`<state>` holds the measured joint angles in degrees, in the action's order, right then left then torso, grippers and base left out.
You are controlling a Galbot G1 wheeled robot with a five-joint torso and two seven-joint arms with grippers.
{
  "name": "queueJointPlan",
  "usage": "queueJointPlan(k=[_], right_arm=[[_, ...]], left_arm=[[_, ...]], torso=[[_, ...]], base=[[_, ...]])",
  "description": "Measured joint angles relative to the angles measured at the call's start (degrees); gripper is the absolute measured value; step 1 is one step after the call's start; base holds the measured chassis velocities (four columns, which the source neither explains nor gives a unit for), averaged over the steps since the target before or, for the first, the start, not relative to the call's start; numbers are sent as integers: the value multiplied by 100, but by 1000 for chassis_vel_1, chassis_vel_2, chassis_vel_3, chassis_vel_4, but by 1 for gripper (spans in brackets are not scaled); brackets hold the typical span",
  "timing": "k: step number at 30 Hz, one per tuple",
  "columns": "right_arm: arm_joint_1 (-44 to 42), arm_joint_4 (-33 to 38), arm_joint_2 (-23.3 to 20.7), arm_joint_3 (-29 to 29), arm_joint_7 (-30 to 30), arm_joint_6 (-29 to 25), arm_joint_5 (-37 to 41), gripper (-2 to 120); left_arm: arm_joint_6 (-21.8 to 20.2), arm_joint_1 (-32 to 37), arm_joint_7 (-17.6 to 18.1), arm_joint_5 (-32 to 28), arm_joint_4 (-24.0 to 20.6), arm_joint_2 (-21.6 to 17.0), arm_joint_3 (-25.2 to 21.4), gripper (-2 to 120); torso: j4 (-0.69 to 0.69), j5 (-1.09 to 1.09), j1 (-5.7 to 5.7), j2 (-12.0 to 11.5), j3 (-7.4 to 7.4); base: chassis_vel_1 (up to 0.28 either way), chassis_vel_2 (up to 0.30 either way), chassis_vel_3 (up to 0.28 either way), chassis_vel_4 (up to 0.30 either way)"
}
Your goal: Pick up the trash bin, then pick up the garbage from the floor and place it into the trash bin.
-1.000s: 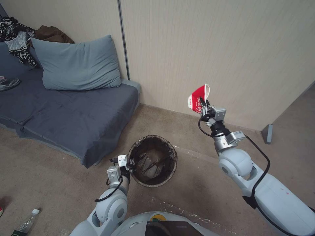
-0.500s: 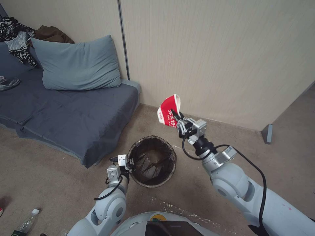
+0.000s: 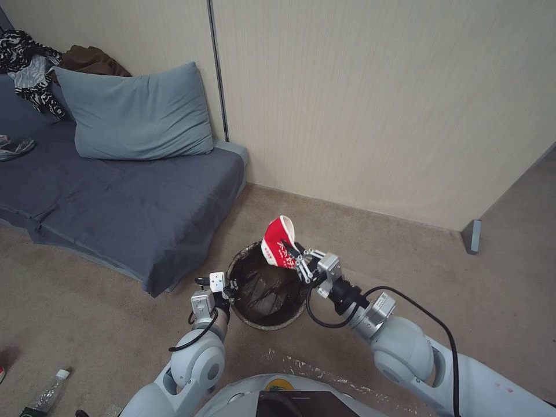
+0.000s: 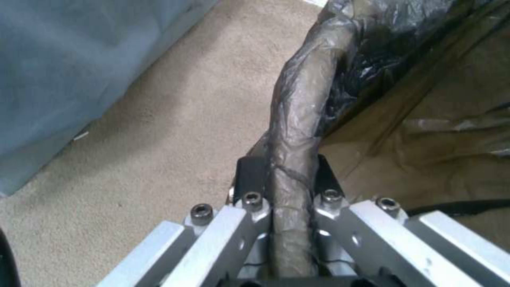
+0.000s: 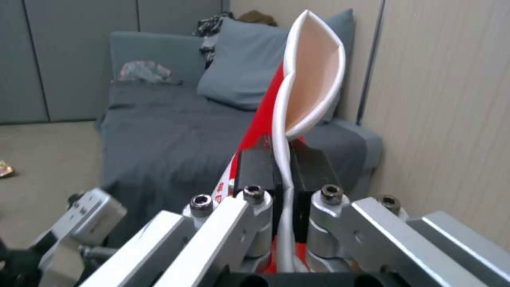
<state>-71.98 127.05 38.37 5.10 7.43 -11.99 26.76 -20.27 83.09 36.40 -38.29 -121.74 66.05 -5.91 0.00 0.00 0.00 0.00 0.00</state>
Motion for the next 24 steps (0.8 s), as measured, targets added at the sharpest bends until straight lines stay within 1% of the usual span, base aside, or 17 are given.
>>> queueJointPlan(k=[6,9,17,19,20,22,23,24], right_arm=[[194,-235,82,337,-14,-13,-94,2],[323,-460,175,541,-12,-44,-158,2],[447,-803,376,793,79,-84,-393,2],[442,-808,375,793,87,-84,-407,4],[423,-808,364,789,97,-83,-426,10],[392,-807,348,770,112,-83,-448,19],[392,-807,348,770,112,-83,-448,19],[380,-805,345,762,117,-83,-461,22]], left_arm=[[-6,-16,2,0,4,11,2,3],[-7,-21,4,0,4,18,-3,3],[-10,-26,12,-10,-19,28,-14,3],[-11,-28,13,-14,-21,26,-15,3],[-12,-30,14,-17,-22,25,-15,3],[-14,-38,15,-19,-22,26,-16,3],[-14,-38,15,-19,-22,26,-16,3],[-14,-44,14,-19,-22,28,-15,3]], torso=[[0,0,0,0,0],[0,0,0,0,0],[1,1,0,0,0],[0,0,0,0,0],[0,0,0,0,0],[0,0,0,0,0],[0,0,0,0,0],[0,0,0,0,0]], base=[[0,0,0,0],[0,0,0,0],[0,0,0,0],[0,0,0,0],[0,0,0,0],[0,0,0,0],[0,0,0,0],[0,0,0,0]])
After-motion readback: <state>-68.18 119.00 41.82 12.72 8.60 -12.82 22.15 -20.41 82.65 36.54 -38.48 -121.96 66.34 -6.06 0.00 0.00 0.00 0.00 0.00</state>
